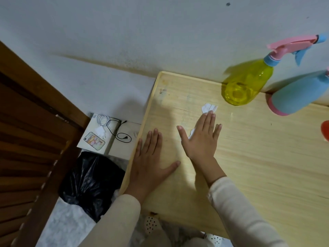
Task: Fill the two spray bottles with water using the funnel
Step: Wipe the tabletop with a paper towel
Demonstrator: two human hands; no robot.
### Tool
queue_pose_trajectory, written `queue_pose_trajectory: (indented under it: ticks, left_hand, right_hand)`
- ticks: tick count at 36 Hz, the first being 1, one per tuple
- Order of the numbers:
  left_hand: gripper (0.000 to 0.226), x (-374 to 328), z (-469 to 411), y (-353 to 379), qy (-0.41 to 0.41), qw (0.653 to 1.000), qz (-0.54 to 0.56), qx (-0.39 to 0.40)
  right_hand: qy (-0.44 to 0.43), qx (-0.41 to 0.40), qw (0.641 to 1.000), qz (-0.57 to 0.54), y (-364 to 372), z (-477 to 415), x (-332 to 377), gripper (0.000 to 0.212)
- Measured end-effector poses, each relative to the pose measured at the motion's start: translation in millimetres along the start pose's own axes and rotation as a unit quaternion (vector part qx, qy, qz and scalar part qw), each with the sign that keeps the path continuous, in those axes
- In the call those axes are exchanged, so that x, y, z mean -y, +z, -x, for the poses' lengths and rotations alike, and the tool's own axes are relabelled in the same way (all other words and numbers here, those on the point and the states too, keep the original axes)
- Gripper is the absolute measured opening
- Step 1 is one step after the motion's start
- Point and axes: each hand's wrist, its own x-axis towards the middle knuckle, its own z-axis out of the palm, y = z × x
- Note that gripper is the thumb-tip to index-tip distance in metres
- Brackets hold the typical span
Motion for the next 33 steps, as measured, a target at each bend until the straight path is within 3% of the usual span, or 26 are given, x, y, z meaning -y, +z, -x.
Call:
queue_pose_trajectory:
  ticks: [11,18,25,33]
  left_hand:
    - [0.101,-1.2,1.1,-2.8,-0.002,1.000,-0.006,0.004]
    - [0.101,-1.5,2.5,-3.6,0.000,1.000,0.005,-0.005]
    - [0.100,-1.1,1.4,-2.6,0.000,1.000,0.014,-0.011]
    - [0.100,-0.8,1.3,-0.7,0.001,1.000,0.016,-0.013]
  right_hand:
    - [-0.093,0.036,0.995,-0.002,-2.9,-39.4,23.0,0.093]
    - [-0.170,0.095,0.978,-0.078,-24.9,-31.3,-7.4,0.091]
    - [-0.203,0.107,0.973,-0.028,-23.9,-31.4,-20.0,0.085]
    - [-0.198,0.098,0.975,0.031,-25.6,-44.5,-20.6,0.098]
